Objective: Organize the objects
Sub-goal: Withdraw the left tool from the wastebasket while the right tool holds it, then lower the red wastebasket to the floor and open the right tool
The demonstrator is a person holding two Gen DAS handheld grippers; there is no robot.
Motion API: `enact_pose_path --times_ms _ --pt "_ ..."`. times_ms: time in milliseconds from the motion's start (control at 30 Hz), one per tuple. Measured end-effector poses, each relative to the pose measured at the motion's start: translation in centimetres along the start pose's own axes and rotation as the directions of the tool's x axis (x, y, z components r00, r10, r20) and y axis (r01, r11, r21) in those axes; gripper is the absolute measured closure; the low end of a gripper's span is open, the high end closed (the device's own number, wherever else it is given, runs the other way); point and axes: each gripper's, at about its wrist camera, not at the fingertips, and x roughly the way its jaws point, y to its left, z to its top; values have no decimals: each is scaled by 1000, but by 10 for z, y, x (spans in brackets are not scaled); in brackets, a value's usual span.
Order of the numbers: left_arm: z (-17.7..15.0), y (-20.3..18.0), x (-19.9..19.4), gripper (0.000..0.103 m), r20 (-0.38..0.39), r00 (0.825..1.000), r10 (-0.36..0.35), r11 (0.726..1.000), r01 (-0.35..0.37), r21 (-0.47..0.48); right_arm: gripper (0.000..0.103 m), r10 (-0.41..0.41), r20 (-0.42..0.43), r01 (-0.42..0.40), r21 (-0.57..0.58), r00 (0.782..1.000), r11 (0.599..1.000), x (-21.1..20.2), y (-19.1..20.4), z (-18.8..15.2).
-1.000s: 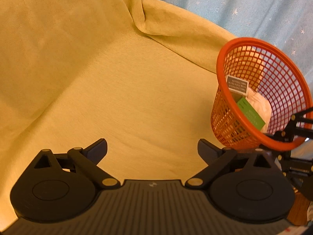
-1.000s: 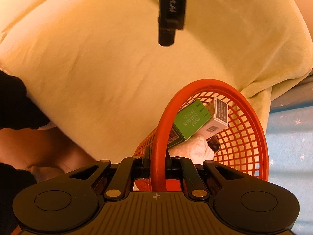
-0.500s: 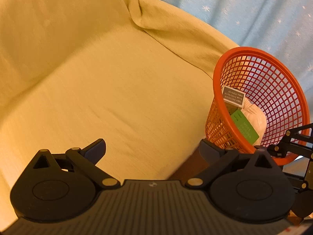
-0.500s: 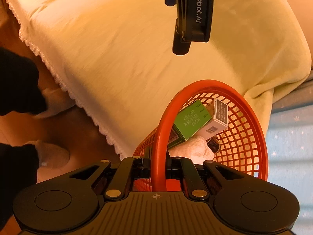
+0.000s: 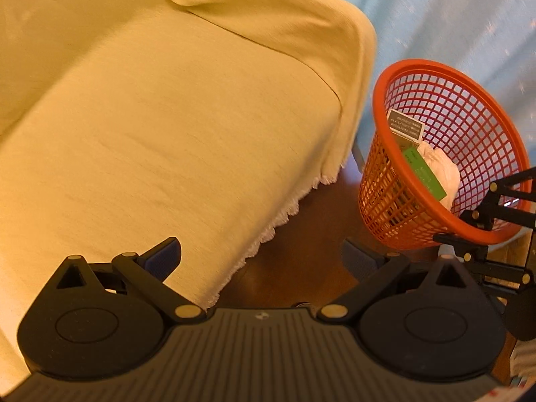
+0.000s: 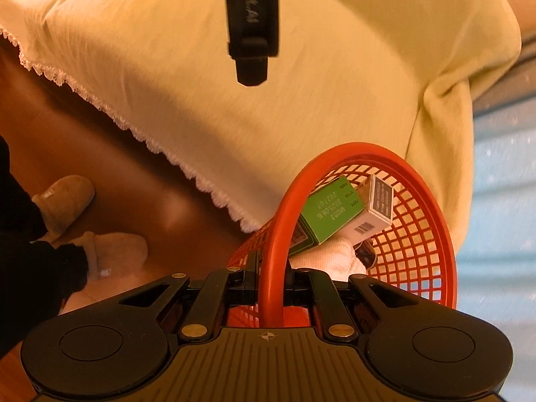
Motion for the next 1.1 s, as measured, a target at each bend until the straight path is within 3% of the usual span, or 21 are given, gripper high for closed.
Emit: enact_pose_path --times_ms 267,533,833,1100 --pt "-39 -21 35 3 -24 1000 18 999 -19 -30 97 47 -5 -47 -35 999 998 27 32 -37" --pt "-69 -45 79 3 -50 994 97 985 -103 -141 97 108 74 -95 -160 991 982 79 43 -88" --pt "-101 -60 154 3 -44 985 169 945 -175 -275 97 156 133 -114 -279 979 954 179 57 -120" --pt "-126 -56 258 3 -34 984 173 936 -175 -306 97 127 143 -88 -250 982 964 298 72 -138"
